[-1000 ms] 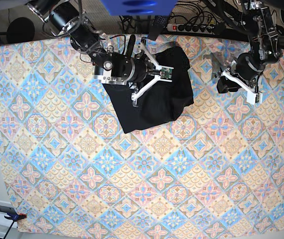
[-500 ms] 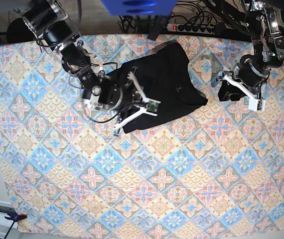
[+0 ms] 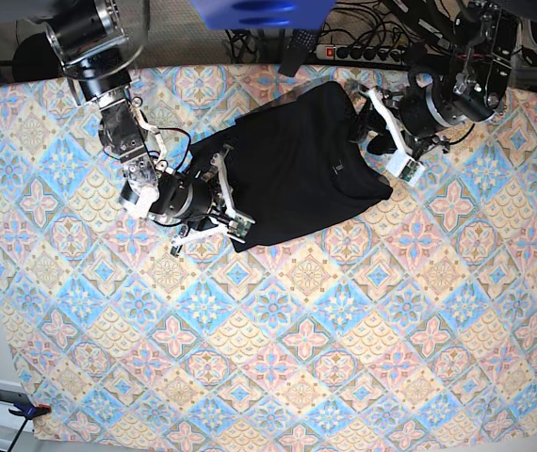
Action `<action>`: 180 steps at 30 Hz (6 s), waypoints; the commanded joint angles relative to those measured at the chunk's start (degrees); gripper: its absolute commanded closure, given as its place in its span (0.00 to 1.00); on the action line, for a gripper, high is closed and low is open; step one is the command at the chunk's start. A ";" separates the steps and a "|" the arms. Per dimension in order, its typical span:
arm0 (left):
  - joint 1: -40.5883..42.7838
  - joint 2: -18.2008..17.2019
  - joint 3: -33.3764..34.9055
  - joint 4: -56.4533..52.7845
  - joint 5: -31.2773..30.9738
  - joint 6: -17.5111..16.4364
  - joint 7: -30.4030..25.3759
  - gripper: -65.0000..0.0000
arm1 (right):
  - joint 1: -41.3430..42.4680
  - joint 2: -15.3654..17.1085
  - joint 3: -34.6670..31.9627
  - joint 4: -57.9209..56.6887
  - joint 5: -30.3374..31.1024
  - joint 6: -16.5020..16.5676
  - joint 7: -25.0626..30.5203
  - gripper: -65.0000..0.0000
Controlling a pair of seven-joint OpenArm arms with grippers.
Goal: Fold the T-shirt properly
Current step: 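Press the folded end flat with the right gripper and bring the left gripper in, then grasp the bundle's sides with both grippers and square it up, then drag the folded black bundle with the right gripper away from the left gripper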
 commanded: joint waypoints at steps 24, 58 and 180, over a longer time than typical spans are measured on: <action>-7.65 -0.01 18.44 -12.01 15.50 -0.18 -1.55 0.99 | 19.19 -11.14 -7.06 -31.63 -0.28 -0.49 12.16 0.94; -31.48 7.29 17.91 -33.99 24.29 2.73 -10.69 0.98 | -4.99 9.44 -6.53 8.19 -11.88 -0.49 -2.78 0.94; -6.07 15.90 -22.18 -24.85 6.62 5.89 -19.22 0.99 | -1.03 -2.26 20.63 -20.03 -11.97 -0.49 9.70 1.00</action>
